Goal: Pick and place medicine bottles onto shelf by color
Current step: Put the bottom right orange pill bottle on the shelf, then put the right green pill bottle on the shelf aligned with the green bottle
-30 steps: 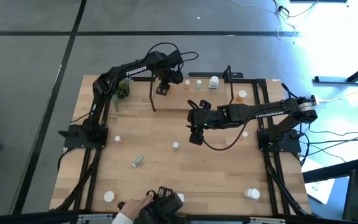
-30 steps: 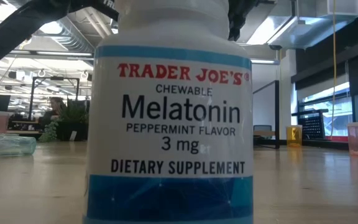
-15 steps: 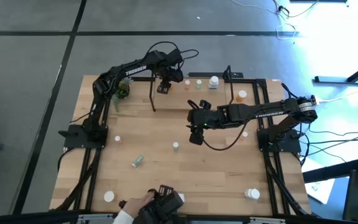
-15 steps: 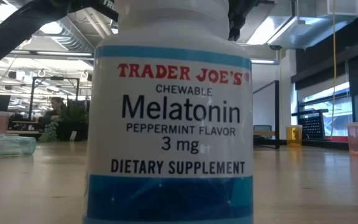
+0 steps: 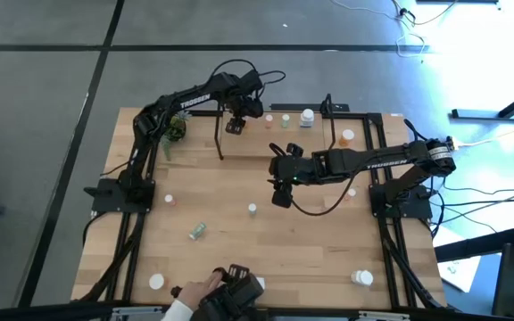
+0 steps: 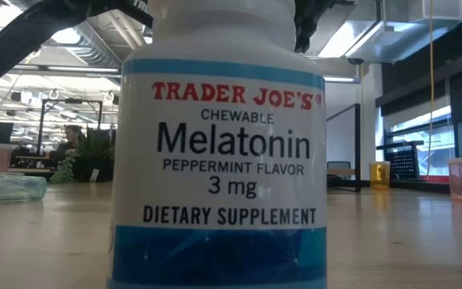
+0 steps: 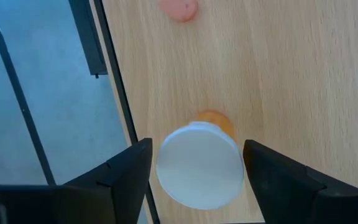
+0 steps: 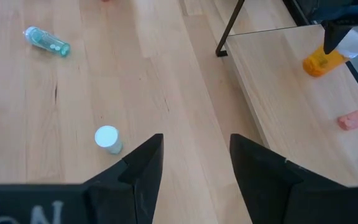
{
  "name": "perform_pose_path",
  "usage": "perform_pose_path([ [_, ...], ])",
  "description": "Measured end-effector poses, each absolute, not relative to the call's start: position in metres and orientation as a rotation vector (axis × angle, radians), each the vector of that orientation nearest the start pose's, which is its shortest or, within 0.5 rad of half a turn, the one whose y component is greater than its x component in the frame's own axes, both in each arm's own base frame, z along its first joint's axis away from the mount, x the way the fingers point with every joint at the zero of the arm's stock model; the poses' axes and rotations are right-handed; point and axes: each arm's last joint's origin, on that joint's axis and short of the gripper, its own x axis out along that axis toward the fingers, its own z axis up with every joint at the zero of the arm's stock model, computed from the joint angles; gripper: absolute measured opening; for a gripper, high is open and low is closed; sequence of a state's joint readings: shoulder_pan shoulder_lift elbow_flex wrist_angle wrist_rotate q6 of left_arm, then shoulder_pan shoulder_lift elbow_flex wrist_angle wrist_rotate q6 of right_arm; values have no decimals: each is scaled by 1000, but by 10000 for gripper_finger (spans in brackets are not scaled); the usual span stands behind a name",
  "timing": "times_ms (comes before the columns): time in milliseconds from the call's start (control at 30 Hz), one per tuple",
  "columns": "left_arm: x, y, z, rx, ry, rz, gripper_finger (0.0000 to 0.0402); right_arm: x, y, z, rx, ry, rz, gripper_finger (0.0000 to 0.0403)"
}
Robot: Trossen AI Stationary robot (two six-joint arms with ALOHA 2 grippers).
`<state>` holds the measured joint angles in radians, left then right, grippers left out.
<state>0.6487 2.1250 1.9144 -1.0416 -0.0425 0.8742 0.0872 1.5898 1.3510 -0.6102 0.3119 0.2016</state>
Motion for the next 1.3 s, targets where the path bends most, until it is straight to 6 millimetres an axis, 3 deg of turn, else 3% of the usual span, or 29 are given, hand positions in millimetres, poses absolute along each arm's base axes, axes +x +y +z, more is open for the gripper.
perform_pose_path([
  [867, 353, 265, 244, 373, 1372, 37, 256, 340, 21, 296, 20, 807, -293, 188],
  [1300, 358, 249, 295, 375, 1372, 87, 258, 340, 21, 296, 20, 808, -293, 188],
])
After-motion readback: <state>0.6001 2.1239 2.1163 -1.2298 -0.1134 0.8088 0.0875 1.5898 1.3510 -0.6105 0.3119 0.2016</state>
